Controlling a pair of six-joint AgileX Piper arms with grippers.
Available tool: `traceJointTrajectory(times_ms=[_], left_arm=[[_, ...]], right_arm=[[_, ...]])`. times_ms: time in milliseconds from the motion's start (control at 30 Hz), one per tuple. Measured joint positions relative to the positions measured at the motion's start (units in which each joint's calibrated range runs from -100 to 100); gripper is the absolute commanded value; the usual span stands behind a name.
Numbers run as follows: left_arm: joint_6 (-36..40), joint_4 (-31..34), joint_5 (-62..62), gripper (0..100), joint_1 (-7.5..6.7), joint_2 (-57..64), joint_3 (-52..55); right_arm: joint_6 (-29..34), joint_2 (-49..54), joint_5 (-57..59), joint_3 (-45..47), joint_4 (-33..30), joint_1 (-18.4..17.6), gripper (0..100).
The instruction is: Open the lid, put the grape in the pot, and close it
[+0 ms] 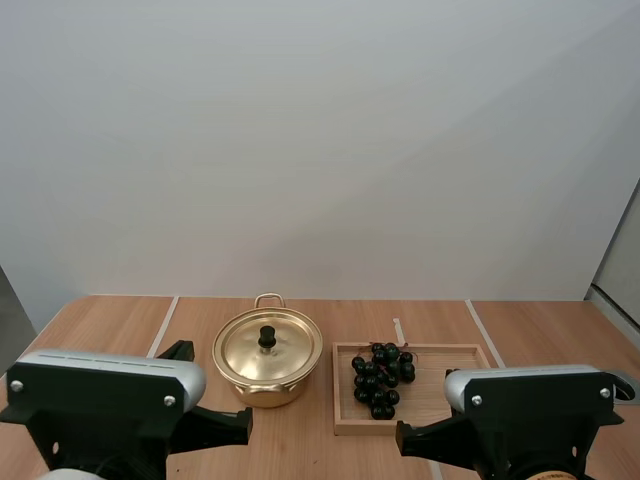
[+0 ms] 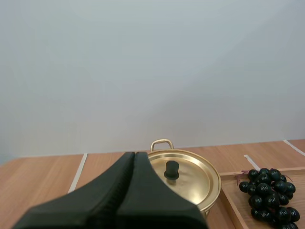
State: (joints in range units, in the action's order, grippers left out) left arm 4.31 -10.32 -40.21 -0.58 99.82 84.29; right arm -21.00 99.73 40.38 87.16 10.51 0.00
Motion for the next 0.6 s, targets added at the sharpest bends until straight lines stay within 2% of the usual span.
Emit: traceJointTrajectory(times_ms=[100, 200, 333, 600], left_arm=[[-0.6, 0.1, -1.0, 0, 0.00, 0.0, -2.2], [-1.7, 0.1, -1.8, 0, 0.00, 0.2, -10.7], [-1.8, 0.1, -2.2, 0, 0.00, 0.2, -16.5], [-1.3, 0.2, -6.1, 0, 0.00, 0.2, -18.0]], right_arm=[[0.0, 0.1, 0.5, -1.6, 0.0, 0.0, 0], [0.0, 0.1, 0.4, -7.0, -0.1, 0.0, 0], [0.0, 0.1, 0.2, -9.6, -0.1, 0.0, 0], [0.0, 0.1, 0.4, -9.8, -0.1, 0.0, 0]])
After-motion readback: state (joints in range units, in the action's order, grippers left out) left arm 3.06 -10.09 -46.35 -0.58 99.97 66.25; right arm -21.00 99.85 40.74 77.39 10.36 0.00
